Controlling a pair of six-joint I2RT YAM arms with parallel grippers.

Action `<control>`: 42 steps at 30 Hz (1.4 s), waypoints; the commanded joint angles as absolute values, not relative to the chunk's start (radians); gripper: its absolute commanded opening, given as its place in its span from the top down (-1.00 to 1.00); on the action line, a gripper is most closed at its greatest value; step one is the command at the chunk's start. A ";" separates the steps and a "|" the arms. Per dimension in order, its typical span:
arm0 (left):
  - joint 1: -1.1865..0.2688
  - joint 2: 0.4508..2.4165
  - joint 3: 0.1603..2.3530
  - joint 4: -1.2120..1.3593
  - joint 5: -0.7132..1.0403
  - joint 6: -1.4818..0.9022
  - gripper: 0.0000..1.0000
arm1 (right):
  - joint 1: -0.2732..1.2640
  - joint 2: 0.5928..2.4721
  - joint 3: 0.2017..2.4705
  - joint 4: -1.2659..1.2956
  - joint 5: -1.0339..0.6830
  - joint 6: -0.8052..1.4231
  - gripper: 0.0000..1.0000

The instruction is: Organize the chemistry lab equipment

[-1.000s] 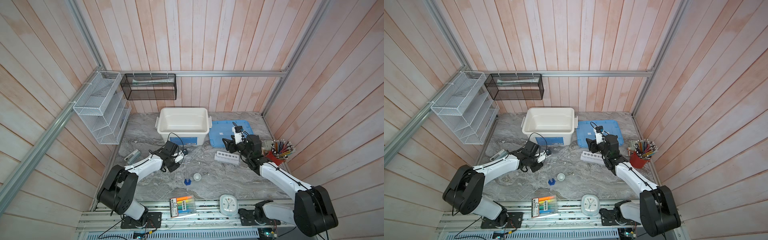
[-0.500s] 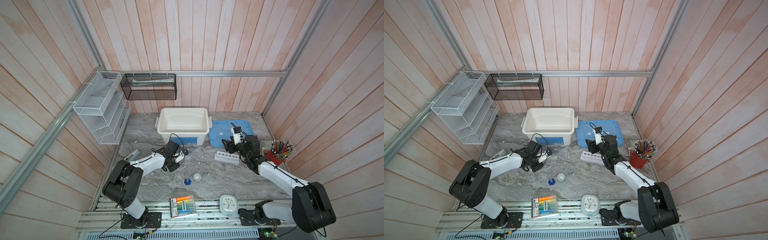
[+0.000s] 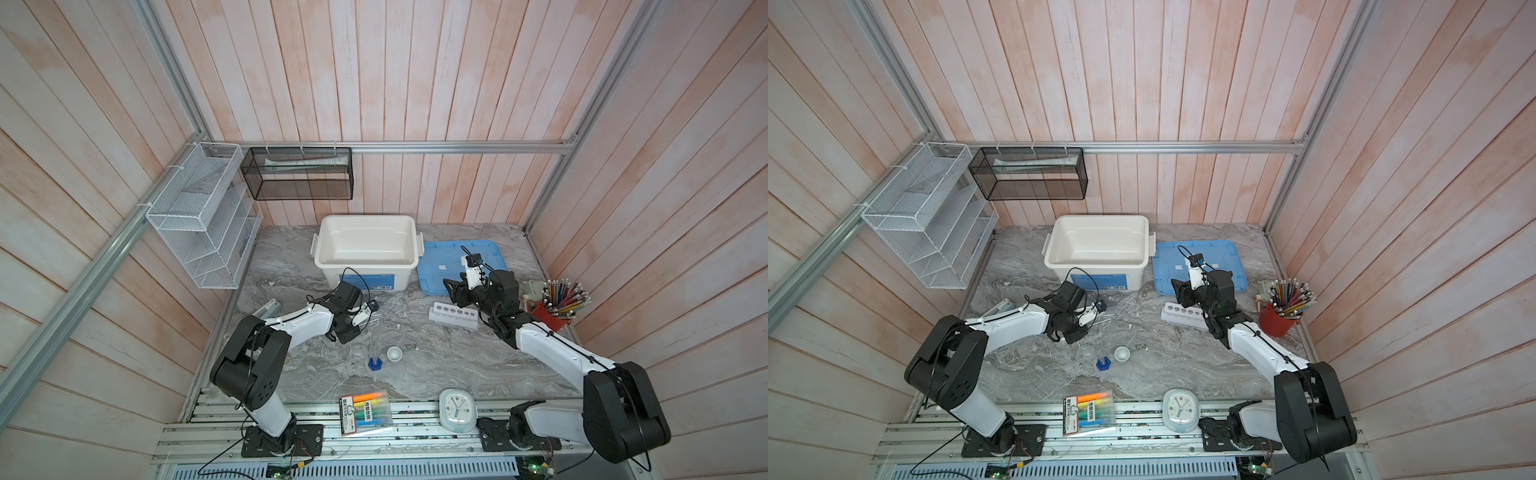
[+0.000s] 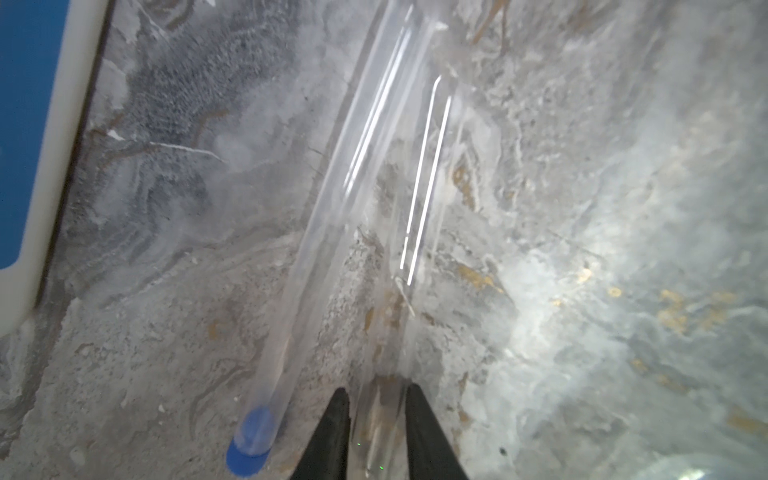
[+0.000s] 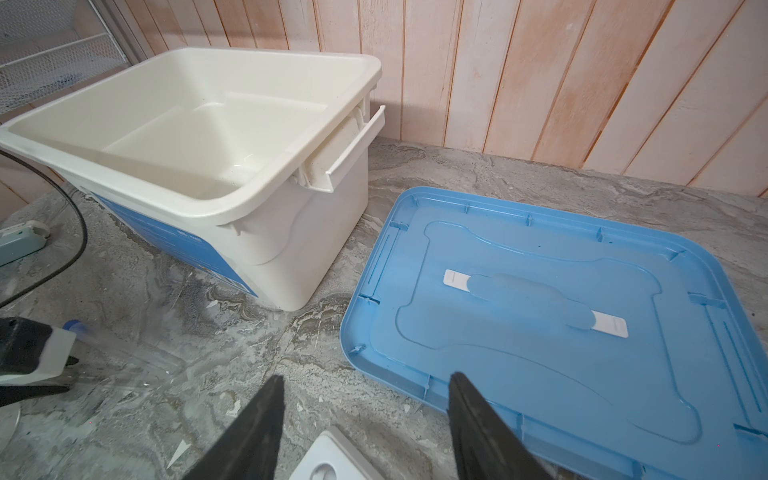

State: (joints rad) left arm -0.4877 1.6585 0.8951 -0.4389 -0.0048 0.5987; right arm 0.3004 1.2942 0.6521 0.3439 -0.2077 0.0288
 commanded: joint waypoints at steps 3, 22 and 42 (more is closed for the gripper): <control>-0.494 1.671 0.911 -0.464 0.023 0.601 0.55 | 0.304 1.301 0.639 0.357 -0.203 0.021 -0.26; -0.524 1.383 0.892 -0.511 0.030 0.603 0.57 | 0.344 1.214 0.725 0.171 -0.188 0.017 -0.24; -0.540 1.166 0.798 -0.406 0.007 0.567 0.64 | 0.467 1.224 0.869 -0.008 -0.212 -0.048 -0.25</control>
